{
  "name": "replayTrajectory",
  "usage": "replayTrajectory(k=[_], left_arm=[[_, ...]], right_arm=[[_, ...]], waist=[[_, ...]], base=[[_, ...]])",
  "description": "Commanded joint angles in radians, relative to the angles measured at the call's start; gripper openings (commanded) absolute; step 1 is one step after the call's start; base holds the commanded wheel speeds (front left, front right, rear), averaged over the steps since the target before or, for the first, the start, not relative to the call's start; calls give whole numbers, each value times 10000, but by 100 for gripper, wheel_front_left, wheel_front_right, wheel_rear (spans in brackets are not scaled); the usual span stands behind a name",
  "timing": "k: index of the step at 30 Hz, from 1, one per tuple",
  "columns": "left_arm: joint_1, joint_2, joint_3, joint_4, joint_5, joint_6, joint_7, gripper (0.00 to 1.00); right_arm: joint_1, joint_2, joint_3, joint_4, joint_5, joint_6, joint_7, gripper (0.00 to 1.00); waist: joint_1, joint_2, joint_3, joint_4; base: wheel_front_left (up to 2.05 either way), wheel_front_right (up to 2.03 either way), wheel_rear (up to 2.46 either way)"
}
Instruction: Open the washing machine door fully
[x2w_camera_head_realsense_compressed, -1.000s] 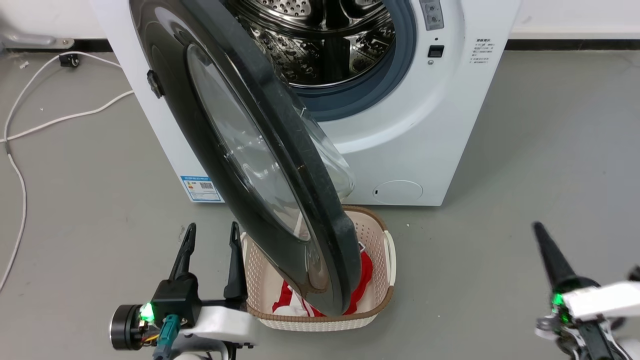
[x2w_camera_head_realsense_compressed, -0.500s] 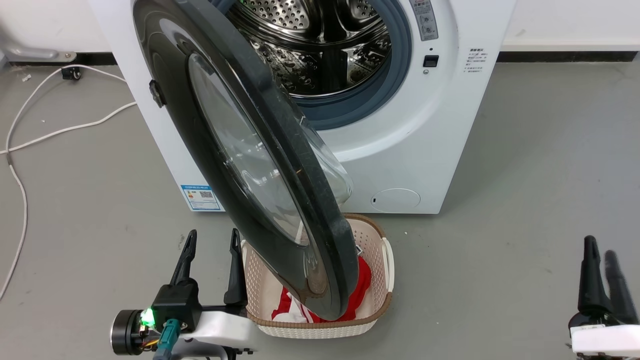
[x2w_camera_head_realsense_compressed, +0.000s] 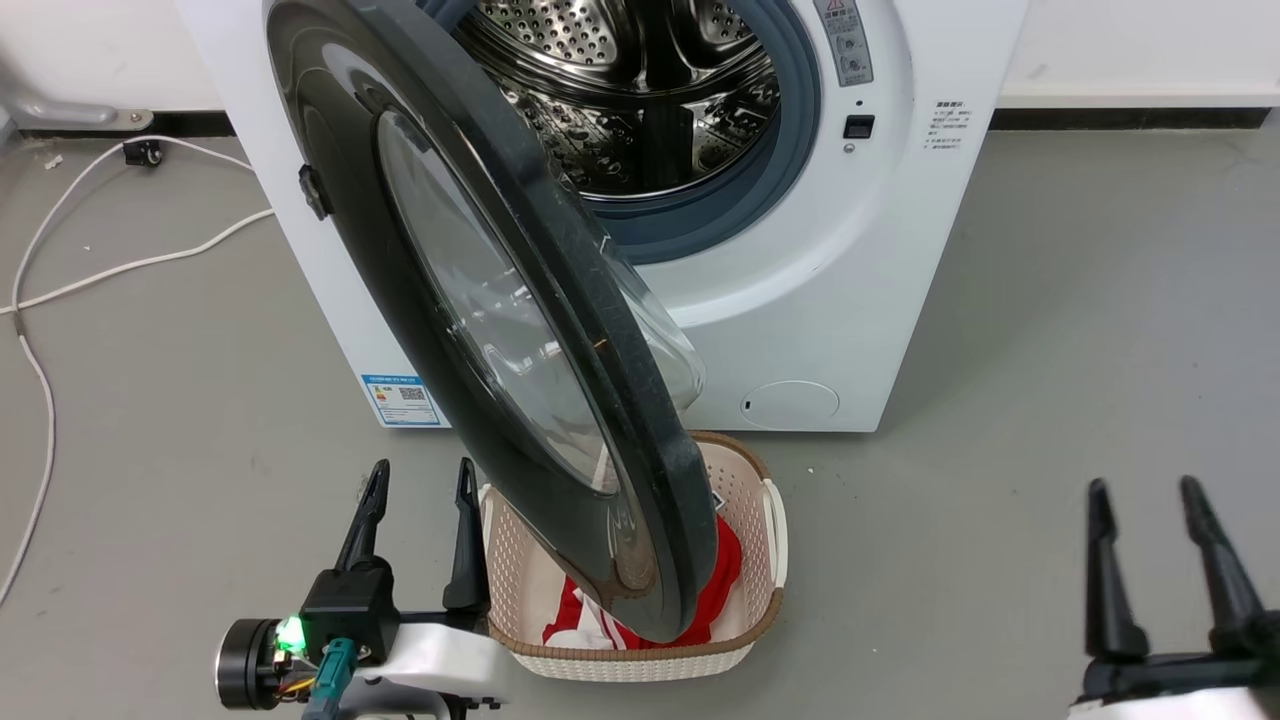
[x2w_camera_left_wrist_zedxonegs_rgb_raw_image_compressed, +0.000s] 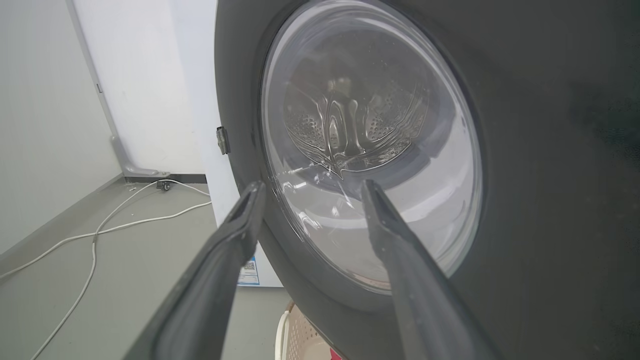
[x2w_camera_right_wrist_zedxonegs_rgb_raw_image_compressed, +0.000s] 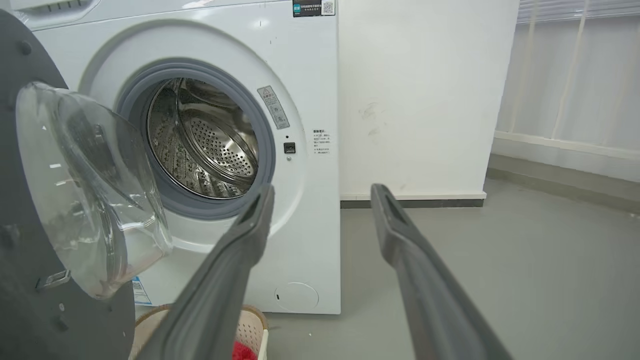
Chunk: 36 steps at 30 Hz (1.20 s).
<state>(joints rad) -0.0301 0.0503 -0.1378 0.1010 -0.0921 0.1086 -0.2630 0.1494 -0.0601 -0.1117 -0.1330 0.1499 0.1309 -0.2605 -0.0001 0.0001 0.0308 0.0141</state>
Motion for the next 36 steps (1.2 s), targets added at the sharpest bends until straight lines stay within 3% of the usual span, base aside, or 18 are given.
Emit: replayTrajectory(k=[1,6,26,27,28,29,36], left_arm=[[46,-1,27,10,34,-13,-27,100],[111,-1,65,22,104,-84,-27,100],[78,-1,80,59,229,-93,-27,100],[82,-1,73,57,214,-84,-27,93],[83,-1,74,46,209,-74,-27,37],[82,-1,75,37,203,-65,-27,0],[50,-1,81,84,158,-78,-27,0]], right_arm=[[200,60,145,-168,-487,-3,-7,100],[463,100,442,-141,-1276,-5,45,100],[416,117,456,489,-1055,-5,89,100],[425,117,455,485,-1050,-5,89,100],[429,117,458,484,-1052,-5,96,100],[427,117,459,486,-1033,-5,99,100],[397,116,438,503,-936,-5,135,100]], waist=[[1,-1,-15,13],[1,-1,-72,25],[1,-1,-96,9],[1,-1,-96,11],[1,-1,-90,10],[1,-1,-84,8],[1,-1,-50,24]], base=[[0,0,0],[0,0,0],[0,0,0],[0,0,0],[0,0,0],[0,0,0],[0,0,0]])
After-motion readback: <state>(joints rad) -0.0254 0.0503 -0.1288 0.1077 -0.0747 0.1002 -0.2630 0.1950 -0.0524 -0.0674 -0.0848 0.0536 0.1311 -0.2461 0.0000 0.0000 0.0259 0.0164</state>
